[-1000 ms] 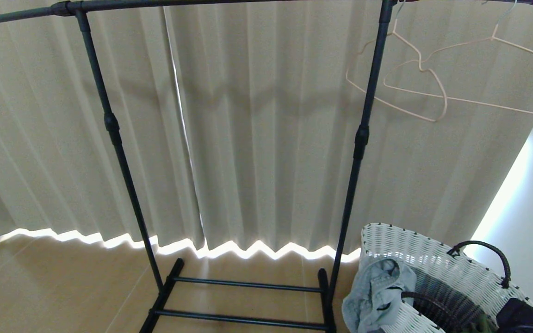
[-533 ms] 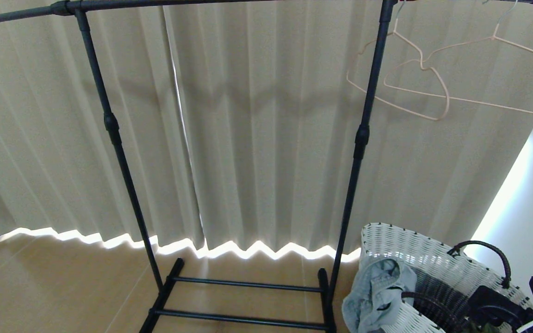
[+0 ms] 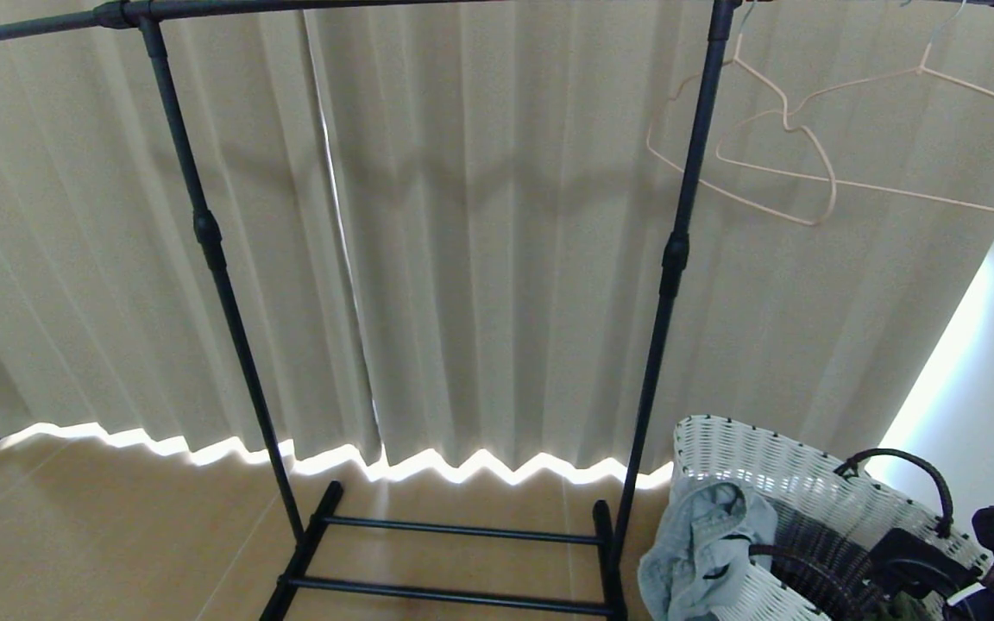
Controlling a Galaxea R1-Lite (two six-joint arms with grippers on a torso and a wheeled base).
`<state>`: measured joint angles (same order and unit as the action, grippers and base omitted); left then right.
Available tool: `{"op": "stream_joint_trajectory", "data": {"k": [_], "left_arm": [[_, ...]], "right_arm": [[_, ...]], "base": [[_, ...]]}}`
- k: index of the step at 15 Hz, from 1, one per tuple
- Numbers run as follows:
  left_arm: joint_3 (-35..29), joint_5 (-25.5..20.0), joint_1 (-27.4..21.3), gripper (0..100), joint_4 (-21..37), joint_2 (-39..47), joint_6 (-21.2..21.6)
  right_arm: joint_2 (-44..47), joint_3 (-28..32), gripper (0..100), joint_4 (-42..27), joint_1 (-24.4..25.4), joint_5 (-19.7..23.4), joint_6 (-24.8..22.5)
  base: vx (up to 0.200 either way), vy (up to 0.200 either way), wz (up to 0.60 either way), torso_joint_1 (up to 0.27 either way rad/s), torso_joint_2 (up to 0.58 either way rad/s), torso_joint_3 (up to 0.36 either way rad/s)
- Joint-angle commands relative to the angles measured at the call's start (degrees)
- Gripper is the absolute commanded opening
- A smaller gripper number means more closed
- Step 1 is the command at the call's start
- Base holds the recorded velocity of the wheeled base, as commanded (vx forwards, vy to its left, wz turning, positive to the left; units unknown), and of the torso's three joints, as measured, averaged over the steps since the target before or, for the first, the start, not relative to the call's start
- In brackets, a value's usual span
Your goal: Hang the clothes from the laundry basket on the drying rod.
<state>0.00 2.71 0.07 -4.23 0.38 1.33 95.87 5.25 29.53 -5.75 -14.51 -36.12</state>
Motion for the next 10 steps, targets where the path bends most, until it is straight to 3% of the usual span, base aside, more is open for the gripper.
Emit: {"op": "stream_joint_trajectory", "data": {"k": [1, 5, 7, 10], "left_arm": [[0.0, 0.0, 0.0, 100, 0.0, 0.0, 0.0], [0.0, 0.0, 0.0, 100, -0.1, 0.0, 0.1], [0.0, -0.1, 0.0, 100, 0.0, 0.0, 0.2], [0.0, -0.2, 0.0, 100, 0.0, 0.0, 0.3]], "right_arm": [[-1.0, -0.1, 0, 0.0, 0.0, 0.0, 0.0], [-11.8, -2.4, 0, -0.1, 0.0, -0.1, -0.1], [-22.7, -2.7, 0, -0.7, -0.1, -0.8, -0.1], [-31.5, -2.9, 0, -0.7, -1.6, -1.2, -0.4]], "base": [[0.000, 0.000, 0.00, 0.000, 0.00, 0.000], [0.000, 0.000, 0.00, 0.000, 0.00, 0.000], [0.000, 0.000, 0.00, 0.000, 0.00, 0.000], [0.000, 0.000, 0.00, 0.000, 0.00, 0.000]]}}
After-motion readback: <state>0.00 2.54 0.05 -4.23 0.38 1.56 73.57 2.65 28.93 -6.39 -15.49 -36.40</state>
